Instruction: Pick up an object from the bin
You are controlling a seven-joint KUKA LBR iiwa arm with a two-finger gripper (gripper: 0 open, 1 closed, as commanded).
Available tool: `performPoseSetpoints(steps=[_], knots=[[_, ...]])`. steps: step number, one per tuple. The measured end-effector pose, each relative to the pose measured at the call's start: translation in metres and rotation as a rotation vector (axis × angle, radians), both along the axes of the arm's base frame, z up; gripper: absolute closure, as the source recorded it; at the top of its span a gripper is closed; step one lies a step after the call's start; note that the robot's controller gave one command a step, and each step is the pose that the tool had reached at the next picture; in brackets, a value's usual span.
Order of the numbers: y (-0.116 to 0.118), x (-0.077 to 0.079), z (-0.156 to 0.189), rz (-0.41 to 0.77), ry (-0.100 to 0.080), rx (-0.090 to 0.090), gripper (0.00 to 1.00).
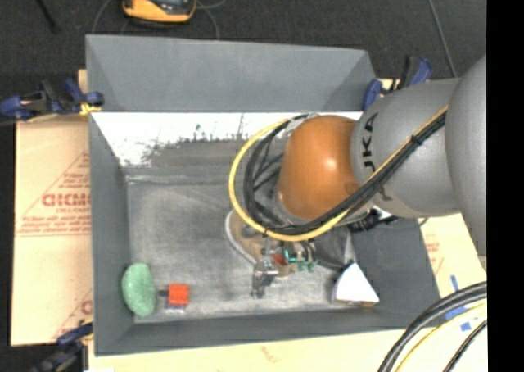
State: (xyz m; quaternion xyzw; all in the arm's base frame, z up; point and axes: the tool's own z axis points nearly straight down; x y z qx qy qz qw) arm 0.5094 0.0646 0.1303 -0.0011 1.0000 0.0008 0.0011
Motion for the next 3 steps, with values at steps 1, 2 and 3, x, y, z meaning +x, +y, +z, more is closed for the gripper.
performPoseSetpoints(steps=[1, 2, 3], knots=[[-0.033, 0.060, -0.052, 0.173, 0.000, 0.009, 1.00], [-0.033, 0.060, -0.052, 0.172, -0.001, 0.009, 1.00], [-0.023, 0.051, 0.076, 0.210, -0.003, -0.002, 1.00]])
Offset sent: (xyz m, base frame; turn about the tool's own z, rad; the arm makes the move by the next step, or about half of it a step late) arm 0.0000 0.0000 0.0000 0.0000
